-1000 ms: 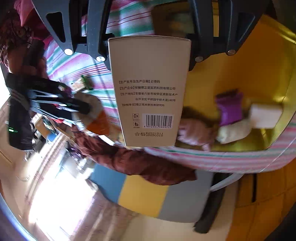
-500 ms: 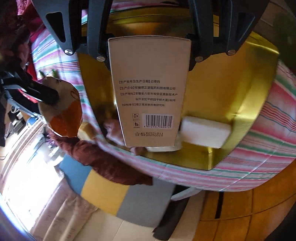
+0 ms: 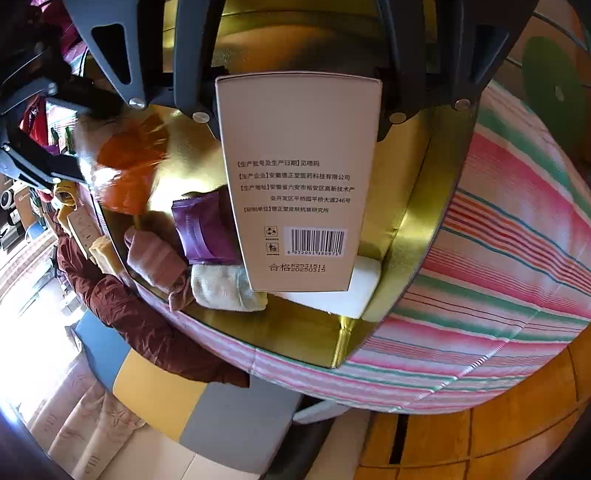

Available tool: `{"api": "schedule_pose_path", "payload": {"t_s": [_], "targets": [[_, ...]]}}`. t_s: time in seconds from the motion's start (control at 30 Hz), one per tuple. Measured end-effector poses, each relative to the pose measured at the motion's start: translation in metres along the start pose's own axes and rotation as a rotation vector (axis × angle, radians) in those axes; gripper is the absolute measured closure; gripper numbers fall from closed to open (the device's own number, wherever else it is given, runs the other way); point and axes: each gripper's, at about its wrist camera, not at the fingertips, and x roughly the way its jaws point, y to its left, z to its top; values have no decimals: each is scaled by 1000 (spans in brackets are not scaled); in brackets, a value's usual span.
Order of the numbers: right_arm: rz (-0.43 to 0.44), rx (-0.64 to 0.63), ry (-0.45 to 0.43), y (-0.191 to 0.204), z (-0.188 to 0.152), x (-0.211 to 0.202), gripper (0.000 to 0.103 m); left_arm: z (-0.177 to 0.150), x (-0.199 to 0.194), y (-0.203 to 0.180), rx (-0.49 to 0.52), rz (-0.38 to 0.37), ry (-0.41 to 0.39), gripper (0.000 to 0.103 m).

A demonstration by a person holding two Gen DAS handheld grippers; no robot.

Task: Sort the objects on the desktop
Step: 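Carry the cracker bag and white box into the gold tray and release both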

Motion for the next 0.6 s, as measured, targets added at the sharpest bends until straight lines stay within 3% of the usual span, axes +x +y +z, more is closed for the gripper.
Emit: {"api": "schedule_pose_path", "payload": {"t_s": [0.17,0.27,0.43,0.6], "targets": [[-24,65,62,0,11,27,36,12,15,-4,37,23,37,52],[-61,105,16,-1,25,35,35,20,6,-4,4,17,26,51],[19,232,-92,-12,34,28,29,31,-34,-11,34,87,-103,28],[37,233,-178,-12,27,-1,27,36,-65,-1,-45,43,-197,28]]}}
